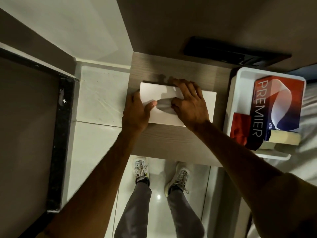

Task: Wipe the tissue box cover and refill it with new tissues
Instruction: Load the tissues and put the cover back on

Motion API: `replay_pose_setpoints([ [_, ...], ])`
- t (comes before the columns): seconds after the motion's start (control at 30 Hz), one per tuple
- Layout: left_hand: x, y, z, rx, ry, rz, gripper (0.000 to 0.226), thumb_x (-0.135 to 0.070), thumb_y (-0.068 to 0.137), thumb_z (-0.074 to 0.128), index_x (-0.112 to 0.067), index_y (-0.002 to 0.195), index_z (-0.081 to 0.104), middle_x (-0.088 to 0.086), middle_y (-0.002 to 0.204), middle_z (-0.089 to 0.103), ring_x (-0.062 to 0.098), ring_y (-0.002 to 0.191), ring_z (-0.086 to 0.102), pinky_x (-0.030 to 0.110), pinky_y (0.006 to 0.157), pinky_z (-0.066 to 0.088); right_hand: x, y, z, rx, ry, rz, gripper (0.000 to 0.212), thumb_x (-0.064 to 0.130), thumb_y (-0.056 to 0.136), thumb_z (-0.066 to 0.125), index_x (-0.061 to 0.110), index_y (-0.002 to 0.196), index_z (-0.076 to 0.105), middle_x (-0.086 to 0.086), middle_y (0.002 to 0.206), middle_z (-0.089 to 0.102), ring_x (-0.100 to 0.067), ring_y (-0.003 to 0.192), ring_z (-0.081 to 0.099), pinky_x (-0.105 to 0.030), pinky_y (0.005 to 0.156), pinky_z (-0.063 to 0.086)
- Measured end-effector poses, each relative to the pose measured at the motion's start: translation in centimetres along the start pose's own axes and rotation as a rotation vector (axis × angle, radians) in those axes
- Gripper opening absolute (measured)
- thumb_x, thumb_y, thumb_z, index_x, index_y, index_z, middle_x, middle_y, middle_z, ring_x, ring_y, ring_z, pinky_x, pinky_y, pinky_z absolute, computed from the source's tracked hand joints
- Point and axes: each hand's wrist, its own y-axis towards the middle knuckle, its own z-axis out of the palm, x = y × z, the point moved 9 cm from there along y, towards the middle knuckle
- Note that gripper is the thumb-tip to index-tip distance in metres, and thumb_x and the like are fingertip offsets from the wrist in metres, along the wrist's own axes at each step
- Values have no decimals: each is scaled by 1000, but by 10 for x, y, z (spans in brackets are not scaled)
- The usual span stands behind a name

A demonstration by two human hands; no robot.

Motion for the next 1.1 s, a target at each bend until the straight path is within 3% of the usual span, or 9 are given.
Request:
replay_pose_setpoints([
  [0.1, 0, 2, 0, -24, 2, 13, 72, -52, 95, 57, -10, 150, 36, 16, 148, 46, 35, 136, 50, 44, 107, 49, -2, -8, -11, -54, 42, 44, 15, 32, 80, 84, 23, 90, 77, -7, 157, 45, -33, 146, 30, -53, 120, 34],
  [0.3, 0, 2, 0, -42, 1, -1, 72, -53, 96, 56, -12, 151, 35, 15, 151, 45, 35, 138, 49, 45, 111, 47, -12, -25, -31, -170, 149, 228, 25, 37, 95, 66, 17, 111, 69, -11, 145, 54, -34, 138, 47, -46, 115, 38],
  [0.57, -1, -2, 2, -65, -19, 2, 68, -52, 98, 52, -10, 150, 36, 16, 150, 45, 36, 138, 48, 44, 109, 48, -15, -46, -30, -272, 220, 298, 23, 34, 103, 54, 17, 113, 65, -4, 113, 70, -25, 112, 63, -43, 106, 45],
  [0.87, 4, -4, 5, -113, -50, 9, 70, -53, 97, 55, -14, 151, 34, 14, 148, 46, 33, 135, 51, 45, 105, 52, -17, -46, -16, -152, 280, 271, 39, 38, 96, 56, 18, 128, 63, -6, 126, 66, -27, 121, 59, -46, 108, 45],
  [1.0, 6, -19, 9, -225, -13, 179, 73, -49, 101, 49, -18, 159, 17, 13, 156, 35, 32, 141, 47, 50, 105, 55, -25, -59, -22, -226, 283, 355, 46, 41, 95, 58, 16, 134, 59, -8, 132, 61, -26, 122, 56, -44, 102, 48],
  [1.1, 6, -34, 18, -260, 178, 314, 66, -43, 106, 36, -21, 163, 11, 11, 170, 18, 30, 156, 26, 44, 121, 36, -44, -89, -23, -279, 277, 549, 56, 47, 97, 55, 20, 145, 51, -10, 146, 51, -27, 132, 49, -41, 103, 49],
])
